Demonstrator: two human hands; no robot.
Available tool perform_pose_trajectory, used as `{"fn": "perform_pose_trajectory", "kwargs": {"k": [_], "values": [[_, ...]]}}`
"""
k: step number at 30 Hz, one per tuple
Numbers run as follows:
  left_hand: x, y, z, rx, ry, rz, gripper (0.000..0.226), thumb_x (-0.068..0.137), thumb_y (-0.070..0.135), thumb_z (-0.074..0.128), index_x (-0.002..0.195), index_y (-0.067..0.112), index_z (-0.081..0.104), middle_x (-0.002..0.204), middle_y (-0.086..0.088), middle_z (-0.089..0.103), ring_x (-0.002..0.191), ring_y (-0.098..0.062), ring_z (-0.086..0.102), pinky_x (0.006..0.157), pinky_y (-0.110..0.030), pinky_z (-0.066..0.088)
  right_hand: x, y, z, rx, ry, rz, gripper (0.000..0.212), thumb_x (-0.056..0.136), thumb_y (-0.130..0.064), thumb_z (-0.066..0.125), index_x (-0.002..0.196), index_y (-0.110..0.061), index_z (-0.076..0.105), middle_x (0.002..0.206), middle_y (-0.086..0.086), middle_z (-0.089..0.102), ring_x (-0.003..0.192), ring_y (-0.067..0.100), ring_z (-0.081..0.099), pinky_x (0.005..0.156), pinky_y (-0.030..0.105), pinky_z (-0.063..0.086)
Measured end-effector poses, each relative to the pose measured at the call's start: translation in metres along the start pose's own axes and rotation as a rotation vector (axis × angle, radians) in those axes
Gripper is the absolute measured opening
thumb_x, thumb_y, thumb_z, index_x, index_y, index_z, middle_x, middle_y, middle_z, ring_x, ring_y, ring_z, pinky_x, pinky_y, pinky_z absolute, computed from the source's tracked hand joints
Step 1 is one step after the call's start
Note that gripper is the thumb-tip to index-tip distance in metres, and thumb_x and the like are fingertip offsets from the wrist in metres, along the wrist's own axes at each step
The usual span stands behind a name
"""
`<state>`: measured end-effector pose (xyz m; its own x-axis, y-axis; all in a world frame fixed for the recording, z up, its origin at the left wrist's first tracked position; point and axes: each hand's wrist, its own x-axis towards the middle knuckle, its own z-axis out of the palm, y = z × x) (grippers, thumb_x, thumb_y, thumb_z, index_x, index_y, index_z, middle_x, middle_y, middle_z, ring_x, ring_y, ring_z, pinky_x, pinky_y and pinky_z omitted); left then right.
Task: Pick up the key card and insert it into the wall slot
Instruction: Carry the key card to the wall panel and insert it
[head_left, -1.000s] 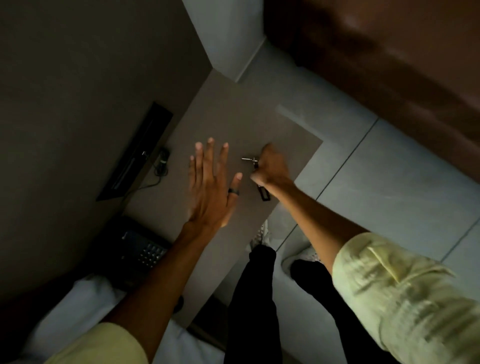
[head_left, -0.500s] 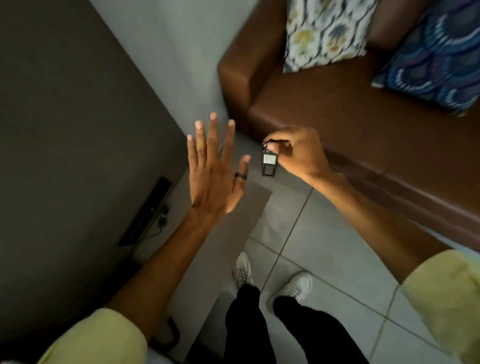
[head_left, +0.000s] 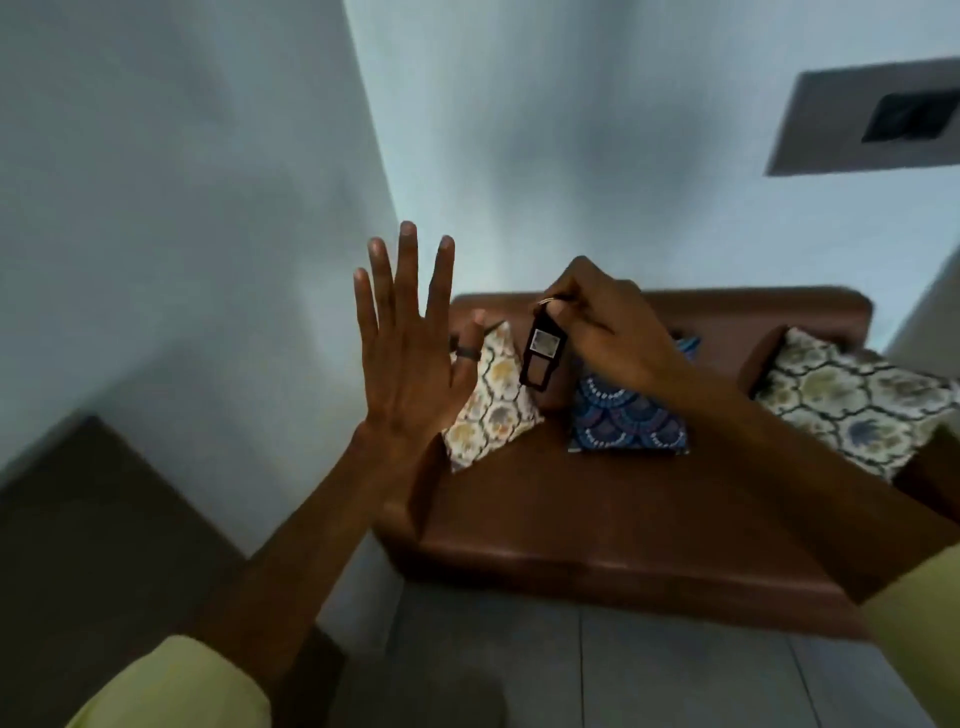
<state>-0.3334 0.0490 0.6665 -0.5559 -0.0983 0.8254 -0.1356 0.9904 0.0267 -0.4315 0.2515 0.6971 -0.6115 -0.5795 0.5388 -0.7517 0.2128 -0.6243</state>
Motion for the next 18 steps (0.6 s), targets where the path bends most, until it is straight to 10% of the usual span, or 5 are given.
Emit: {"fn": "perform_pose_trajectory", "kwargs": {"k": [10, 14, 18], "values": [[0.090, 0.167, 0.009, -0.089, 0.111, 0.179, 0.068, 0.114, 0.050, 0.036, 0.172, 0.016, 0.022, 0.180, -0.018, 0.009, 0.167, -0.039, -0.001, 0.135, -0.061, 0.006, -0.031, 0.013, -0.210, 0.092, 0.176, 0.018, 0.007, 0.105, -0.007, 0.055, 0.102, -0.004, 0.060, 0.097, 0.014, 0.071, 0.090, 0.044, 0.066, 0.076, 0.054, 0.055], [0.109, 0.273, 0.022, -0.138, 0.125, 0.235, 0.069, 0.114, 0.052, 0.032, 0.172, 0.016, 0.021, 0.180, -0.017, 0.008, 0.167, -0.038, -0.002, 0.135, -0.060, 0.005, -0.073, 0.036, -0.305, 0.114, 0.237, 0.064, 0.011, 0.102, -0.005, 0.061, 0.095, -0.012, 0.065, 0.087, 0.014, 0.072, 0.073, 0.030, 0.063, 0.065, 0.040, 0.051], [0.121, 0.384, 0.040, -0.217, 0.136, 0.263, 0.070, 0.113, 0.053, 0.032, 0.172, 0.017, 0.019, 0.180, -0.016, 0.005, 0.167, -0.038, -0.005, 0.135, -0.060, 0.003, -0.125, 0.062, -0.396, 0.116, 0.321, 0.102, 0.013, 0.092, -0.002, 0.073, 0.094, -0.014, 0.076, 0.093, 0.028, 0.074, 0.080, 0.042, 0.069, 0.077, 0.057, 0.057]]}}
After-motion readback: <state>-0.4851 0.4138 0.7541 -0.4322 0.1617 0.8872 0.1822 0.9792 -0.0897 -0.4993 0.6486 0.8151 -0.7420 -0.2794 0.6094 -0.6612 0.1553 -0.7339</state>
